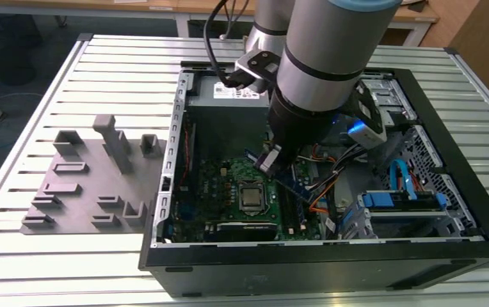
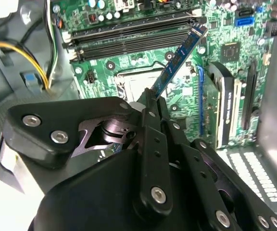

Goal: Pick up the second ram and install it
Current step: 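Insert the second ram into the second slot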

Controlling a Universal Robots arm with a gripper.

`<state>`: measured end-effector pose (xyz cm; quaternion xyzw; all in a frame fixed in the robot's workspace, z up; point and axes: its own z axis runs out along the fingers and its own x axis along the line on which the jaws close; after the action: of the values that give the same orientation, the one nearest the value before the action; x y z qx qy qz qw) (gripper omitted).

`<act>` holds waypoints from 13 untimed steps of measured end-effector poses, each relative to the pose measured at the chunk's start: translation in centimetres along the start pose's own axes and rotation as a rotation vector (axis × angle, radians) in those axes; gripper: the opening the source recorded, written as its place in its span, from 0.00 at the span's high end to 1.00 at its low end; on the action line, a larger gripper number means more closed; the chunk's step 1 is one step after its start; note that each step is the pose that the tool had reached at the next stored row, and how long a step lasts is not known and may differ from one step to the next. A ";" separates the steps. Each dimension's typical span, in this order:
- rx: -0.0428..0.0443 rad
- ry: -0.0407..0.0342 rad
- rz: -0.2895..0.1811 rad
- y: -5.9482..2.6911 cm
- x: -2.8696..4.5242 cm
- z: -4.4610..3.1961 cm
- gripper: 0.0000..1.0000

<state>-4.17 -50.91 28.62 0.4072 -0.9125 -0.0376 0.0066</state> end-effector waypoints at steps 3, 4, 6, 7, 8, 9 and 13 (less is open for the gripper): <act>0.0009 -0.0038 0.051 0.00 0.00 0.04 0.89; 0.0013 -0.0051 0.068 0.00 0.00 0.05 0.89; 0.0019 -0.0075 0.101 0.00 0.00 0.07 0.89; 0.0021 -0.0086 0.116 0.00 0.00 0.07 0.89; 0.0024 -0.0095 0.129 -0.01 0.00 0.08 0.89; 0.0026 -0.0105 0.142 -0.01 0.00 0.08 0.89; 0.0035 -0.0139 0.187 -0.01 0.00 0.10 0.89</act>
<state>-4.17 -50.91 28.52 0.3199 -0.9467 -0.0381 0.0030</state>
